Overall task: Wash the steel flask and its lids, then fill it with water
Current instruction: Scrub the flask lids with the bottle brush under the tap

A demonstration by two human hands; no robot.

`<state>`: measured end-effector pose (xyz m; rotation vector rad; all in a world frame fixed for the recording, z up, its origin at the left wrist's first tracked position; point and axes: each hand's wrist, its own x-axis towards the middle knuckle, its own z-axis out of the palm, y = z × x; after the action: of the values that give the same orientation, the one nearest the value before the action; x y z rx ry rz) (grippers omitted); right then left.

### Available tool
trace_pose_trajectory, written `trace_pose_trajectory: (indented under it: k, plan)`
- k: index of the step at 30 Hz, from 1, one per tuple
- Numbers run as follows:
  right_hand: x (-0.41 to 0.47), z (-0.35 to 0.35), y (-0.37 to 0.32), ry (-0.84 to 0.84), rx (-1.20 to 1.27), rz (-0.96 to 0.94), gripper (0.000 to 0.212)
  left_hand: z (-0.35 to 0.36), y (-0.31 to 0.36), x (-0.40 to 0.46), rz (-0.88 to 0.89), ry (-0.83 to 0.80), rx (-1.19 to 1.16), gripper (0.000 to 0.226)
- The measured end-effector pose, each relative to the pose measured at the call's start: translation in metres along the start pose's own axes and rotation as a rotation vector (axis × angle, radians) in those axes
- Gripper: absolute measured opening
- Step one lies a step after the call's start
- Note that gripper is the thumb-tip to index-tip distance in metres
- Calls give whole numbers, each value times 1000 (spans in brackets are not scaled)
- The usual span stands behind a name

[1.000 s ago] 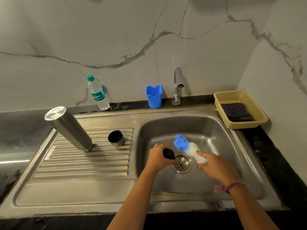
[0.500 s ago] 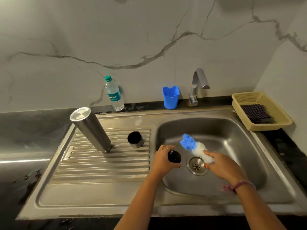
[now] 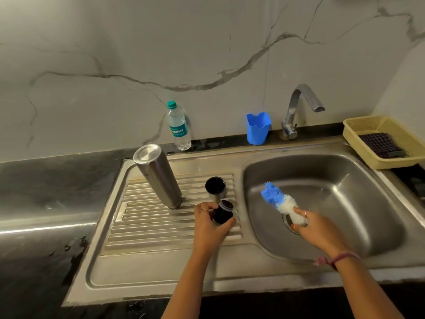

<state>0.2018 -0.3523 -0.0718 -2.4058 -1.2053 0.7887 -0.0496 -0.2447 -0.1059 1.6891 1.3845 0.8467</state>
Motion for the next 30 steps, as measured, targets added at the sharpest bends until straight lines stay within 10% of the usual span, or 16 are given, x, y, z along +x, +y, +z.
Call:
trace_pose_trajectory:
  k: [30]
  plan:
    - [-29, 18, -7, -2, 24, 104, 57, -39, 5, 19, -30, -94, 71, 97]
